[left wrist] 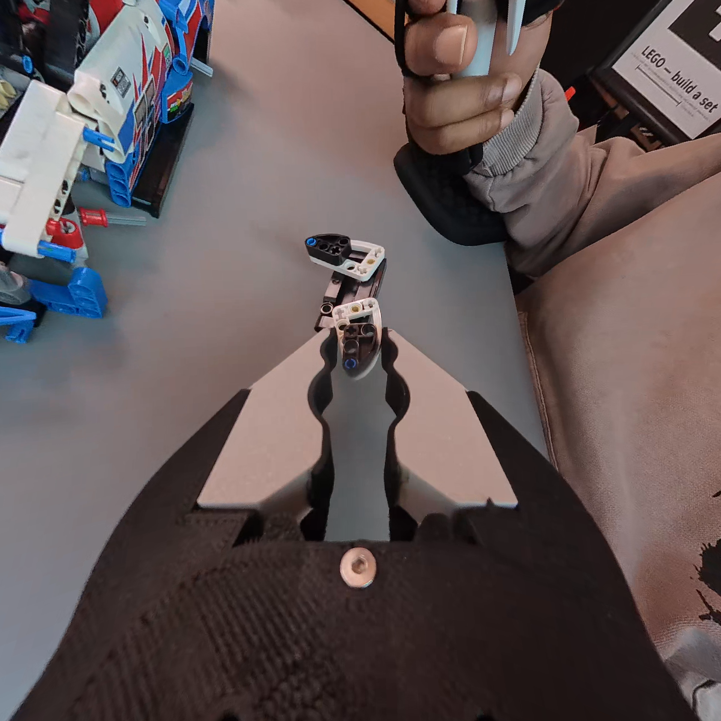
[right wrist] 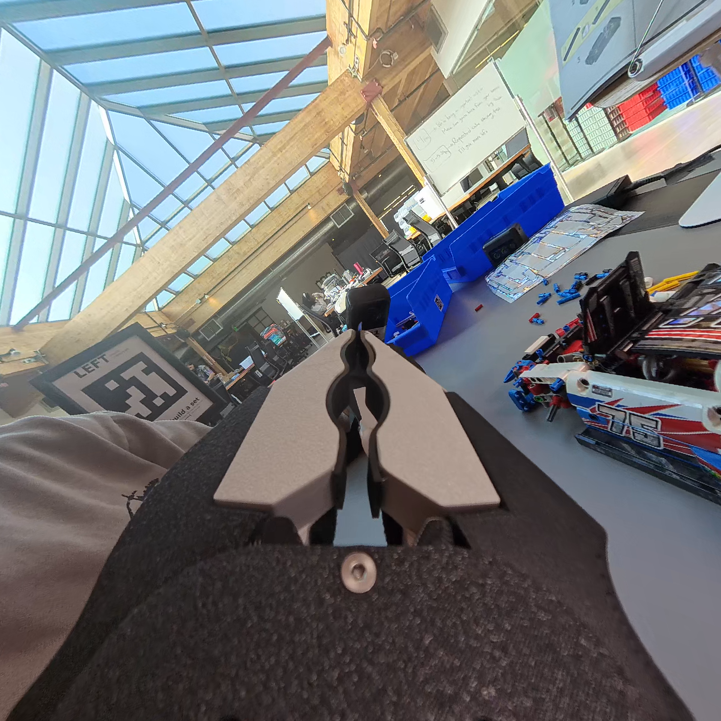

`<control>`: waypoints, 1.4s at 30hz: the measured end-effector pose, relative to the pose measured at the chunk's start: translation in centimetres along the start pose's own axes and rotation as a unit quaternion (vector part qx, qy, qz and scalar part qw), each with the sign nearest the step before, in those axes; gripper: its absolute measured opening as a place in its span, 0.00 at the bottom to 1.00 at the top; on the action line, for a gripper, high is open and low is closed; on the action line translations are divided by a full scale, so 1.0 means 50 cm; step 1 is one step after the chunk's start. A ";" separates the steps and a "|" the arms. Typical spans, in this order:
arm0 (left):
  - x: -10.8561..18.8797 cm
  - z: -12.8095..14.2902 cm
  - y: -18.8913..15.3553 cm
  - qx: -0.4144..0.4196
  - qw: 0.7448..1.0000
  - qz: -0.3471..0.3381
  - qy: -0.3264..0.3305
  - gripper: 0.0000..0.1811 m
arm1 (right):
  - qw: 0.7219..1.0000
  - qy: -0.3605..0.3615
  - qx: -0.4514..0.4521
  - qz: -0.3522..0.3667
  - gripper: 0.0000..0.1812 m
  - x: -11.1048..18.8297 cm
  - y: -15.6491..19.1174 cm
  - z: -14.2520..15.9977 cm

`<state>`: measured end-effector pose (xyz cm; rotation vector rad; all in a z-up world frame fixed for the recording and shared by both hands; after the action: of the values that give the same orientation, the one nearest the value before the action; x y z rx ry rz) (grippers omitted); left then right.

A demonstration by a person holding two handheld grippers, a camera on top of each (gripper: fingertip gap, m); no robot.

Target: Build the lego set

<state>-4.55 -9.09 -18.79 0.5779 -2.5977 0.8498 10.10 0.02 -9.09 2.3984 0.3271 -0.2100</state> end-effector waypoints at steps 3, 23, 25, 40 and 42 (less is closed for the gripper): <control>-0.004 0.006 0.000 -0.028 0.999 -0.023 0.022 0.11 | 1.000 0.000 -0.001 0.001 0.00 0.000 -0.002 0.001; 0.037 -0.019 -0.009 -0.343 0.887 -0.297 0.083 0.11 | 1.000 0.013 -0.014 0.016 0.00 -0.003 -0.025 0.015; 0.042 -0.020 -0.001 -0.341 0.883 -0.310 0.085 0.11 | 1.000 0.014 -0.015 0.017 0.00 -0.003 -0.026 0.016; 0.029 0.014 0.007 -0.020 0.985 -0.133 0.109 0.11 | 0.999 0.041 -0.024 0.003 0.00 -0.009 -0.023 0.029; 0.026 0.016 0.008 -0.027 0.985 -0.134 0.108 0.11 | 0.998 0.050 -0.023 0.001 0.00 -0.012 -0.022 0.035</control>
<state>-6.02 -9.62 -19.00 0.7533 -2.2766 0.7084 9.08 -0.45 -10.95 2.3676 0.3717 -0.0807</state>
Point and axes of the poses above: each gripper's, where its closed fingertips meet, x back along the fingers, z out of its underside, y = z × x across the jaws, the point moved 6 cm from there along x, back along the fingers, and after that the axes turned 1 degree about -z, right-handed, at the moved point
